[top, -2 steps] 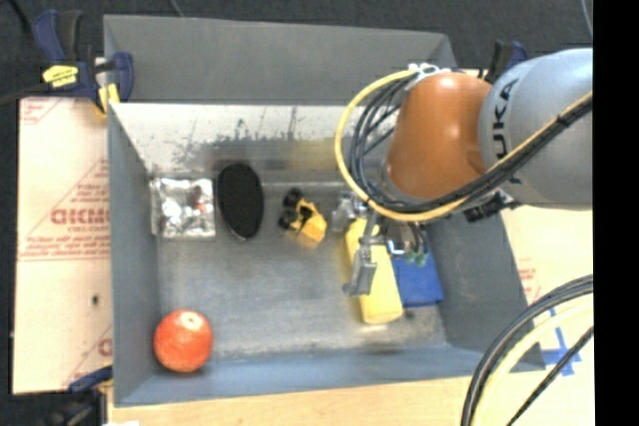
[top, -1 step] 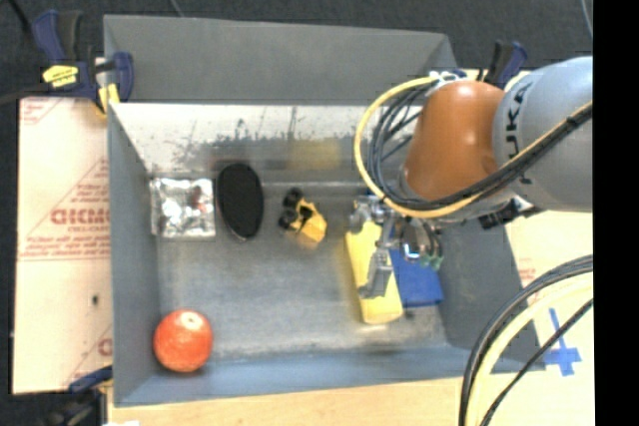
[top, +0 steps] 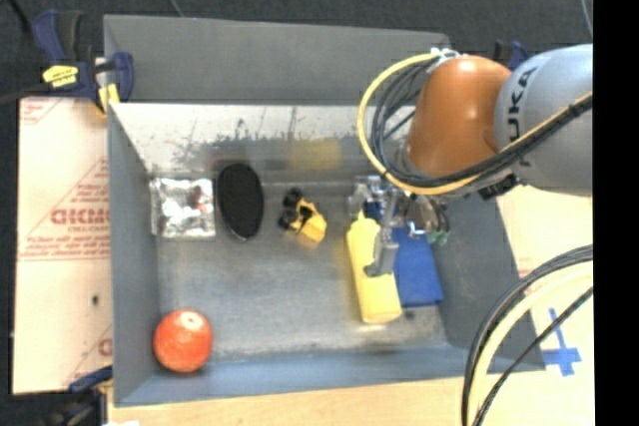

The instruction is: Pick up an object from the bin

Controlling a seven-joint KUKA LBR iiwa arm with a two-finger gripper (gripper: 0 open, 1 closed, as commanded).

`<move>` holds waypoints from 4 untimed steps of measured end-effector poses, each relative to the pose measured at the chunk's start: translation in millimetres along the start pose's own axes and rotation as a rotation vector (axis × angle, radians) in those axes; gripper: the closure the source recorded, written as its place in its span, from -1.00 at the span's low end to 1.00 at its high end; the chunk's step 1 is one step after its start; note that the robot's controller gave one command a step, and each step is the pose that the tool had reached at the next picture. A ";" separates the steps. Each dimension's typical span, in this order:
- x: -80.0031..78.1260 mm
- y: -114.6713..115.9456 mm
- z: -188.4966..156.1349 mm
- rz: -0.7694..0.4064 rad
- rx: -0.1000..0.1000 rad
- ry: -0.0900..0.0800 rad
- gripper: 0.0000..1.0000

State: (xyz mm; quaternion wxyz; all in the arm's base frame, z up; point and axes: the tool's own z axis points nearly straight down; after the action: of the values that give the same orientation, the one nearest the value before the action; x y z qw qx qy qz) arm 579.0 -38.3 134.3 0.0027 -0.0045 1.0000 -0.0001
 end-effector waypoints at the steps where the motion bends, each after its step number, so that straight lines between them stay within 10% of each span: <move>1: -23.4 -4.8 27.1 0.134 -0.002 -0.008 -1.00; 3: -40.1 -26.4 60.9 0.010 -0.005 -0.007 -1.00; 4: -43.1 -10.1 61.4 0.177 -0.003 -0.007 -1.00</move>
Offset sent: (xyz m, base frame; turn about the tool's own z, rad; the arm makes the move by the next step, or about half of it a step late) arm 0.0244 -0.0162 -0.0620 -0.0069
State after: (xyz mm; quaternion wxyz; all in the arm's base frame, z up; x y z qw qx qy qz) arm 622.5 -48.1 73.1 0.0061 0.0838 0.9965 0.0014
